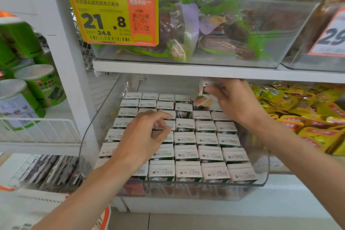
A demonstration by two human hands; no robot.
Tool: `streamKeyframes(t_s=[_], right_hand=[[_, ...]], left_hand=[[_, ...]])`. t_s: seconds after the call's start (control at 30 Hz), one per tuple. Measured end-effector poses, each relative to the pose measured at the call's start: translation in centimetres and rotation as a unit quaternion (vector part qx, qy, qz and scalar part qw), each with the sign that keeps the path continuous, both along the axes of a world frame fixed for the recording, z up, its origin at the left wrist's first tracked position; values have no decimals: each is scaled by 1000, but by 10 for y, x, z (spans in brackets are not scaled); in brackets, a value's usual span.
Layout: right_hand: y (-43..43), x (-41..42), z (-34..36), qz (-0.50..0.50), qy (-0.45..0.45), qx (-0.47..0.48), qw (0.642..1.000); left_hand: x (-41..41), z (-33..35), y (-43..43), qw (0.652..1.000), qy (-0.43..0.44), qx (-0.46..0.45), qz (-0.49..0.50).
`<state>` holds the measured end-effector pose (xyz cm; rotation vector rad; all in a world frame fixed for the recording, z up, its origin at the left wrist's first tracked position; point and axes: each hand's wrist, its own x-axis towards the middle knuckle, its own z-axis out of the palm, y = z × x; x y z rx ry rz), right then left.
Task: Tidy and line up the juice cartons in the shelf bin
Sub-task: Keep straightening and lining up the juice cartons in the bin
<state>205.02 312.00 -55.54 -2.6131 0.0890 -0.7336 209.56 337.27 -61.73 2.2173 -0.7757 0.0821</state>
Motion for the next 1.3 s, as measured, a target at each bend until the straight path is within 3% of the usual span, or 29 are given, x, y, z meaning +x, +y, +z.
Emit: streamKeyframes(t_s=[0.87,1.3], right_hand=[[-2,32,2,3,203,-86,975],[14,37,-12,17,230,-93,969]], left_hand=[[4,-3,2,999,24,-14,-17],[3,-3,2,999,27,-10,-16]])
